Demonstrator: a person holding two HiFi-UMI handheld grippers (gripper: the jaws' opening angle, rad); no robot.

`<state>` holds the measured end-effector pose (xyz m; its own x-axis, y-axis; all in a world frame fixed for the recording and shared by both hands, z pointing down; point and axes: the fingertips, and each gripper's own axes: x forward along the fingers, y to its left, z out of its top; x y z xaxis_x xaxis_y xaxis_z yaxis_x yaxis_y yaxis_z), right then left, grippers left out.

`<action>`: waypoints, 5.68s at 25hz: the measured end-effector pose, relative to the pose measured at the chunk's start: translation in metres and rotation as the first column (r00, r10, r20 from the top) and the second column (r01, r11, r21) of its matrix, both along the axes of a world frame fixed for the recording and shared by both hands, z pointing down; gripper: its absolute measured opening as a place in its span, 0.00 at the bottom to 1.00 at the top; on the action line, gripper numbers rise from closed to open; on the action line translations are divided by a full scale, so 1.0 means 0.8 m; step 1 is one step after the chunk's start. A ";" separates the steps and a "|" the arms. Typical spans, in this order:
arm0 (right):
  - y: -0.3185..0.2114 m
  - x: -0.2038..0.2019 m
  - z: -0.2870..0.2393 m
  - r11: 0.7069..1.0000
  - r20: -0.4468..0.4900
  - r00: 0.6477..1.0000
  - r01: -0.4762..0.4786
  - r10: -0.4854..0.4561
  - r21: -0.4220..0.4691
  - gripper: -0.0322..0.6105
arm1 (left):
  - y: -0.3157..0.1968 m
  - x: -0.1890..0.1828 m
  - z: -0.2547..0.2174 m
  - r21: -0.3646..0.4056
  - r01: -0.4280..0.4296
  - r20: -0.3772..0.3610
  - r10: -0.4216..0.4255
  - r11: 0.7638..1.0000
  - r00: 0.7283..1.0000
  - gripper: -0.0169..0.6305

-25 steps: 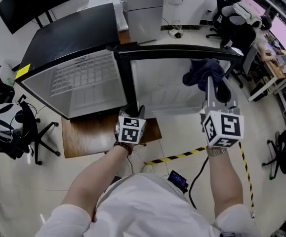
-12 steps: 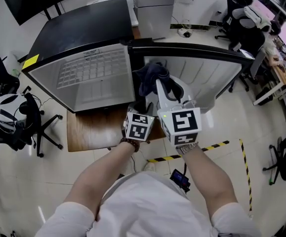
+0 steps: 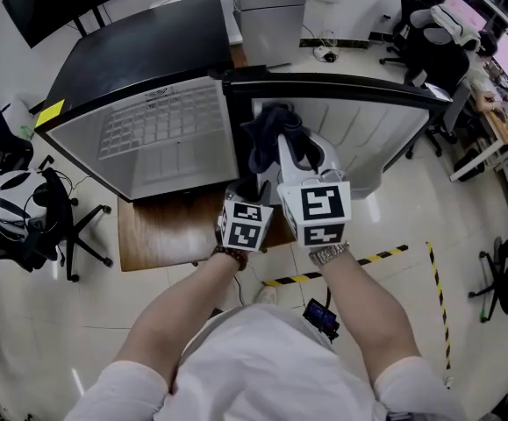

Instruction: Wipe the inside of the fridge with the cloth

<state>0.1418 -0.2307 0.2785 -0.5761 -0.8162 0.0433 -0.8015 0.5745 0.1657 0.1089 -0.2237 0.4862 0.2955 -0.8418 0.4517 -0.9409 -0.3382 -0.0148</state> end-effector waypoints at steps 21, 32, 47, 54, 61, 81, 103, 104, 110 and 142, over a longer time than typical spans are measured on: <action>-0.038 0.181 0.003 0.959 -0.003 0.959 -0.282 0.282 0.015 0.14 | 0.002 -0.004 0.000 -0.004 -0.006 0.009 0.006 1.000 1.000 0.20; -0.054 0.279 0.007 0.906 -0.028 0.906 -0.422 0.422 0.018 0.14 | 0.004 -0.003 -0.001 -0.006 -0.004 0.012 0.004 1.000 1.000 0.20; -0.033 0.278 0.005 0.913 -0.009 0.913 -0.407 0.408 0.026 0.14 | 0.005 0.002 -0.003 -0.004 -0.006 -0.003 0.006 1.000 1.000 0.21; 0.013 0.118 0.045 0.989 -0.012 0.989 -0.147 0.147 -0.025 0.14 | 0.015 -0.002 0.004 -0.010 -0.004 -0.009 0.004 1.000 1.000 0.22; 0.031 0.000 0.087 0.995 -0.056 0.998 0.034 -0.039 -0.090 0.14 | 0.024 -0.007 0.016 -0.030 -0.007 -0.004 0.007 1.000 1.000 0.23; -0.004 0.004 0.126 0.990 -0.106 0.994 -0.023 0.008 -0.137 0.14 | 0.024 -0.002 0.026 -0.037 -0.033 -0.003 0.033 0.999 0.999 0.14; -0.055 0.232 0.136 0.924 -0.155 0.925 -0.365 0.347 -0.113 0.14 | 0.025 -0.005 0.026 -0.040 -0.036 0.009 0.037 0.999 0.999 0.14; -0.057 0.244 0.135 0.917 -0.155 0.918 -0.383 0.365 -0.109 0.14 | 0.025 -0.005 0.026 -0.041 -0.036 0.010 0.036 0.999 0.999 0.14; -0.065 0.301 0.130 0.882 -0.155 0.883 -0.461 0.444 -0.100 0.14 | 0.026 -0.004 0.025 -0.040 -0.031 0.016 0.032 0.999 0.999 0.14; -0.004 0.007 0.208 0.981 -0.120 0.993 -0.006 -0.017 -0.193 0.14 | 0.054 -0.011 0.029 -0.049 -0.063 0.038 0.065 0.997 0.997 0.14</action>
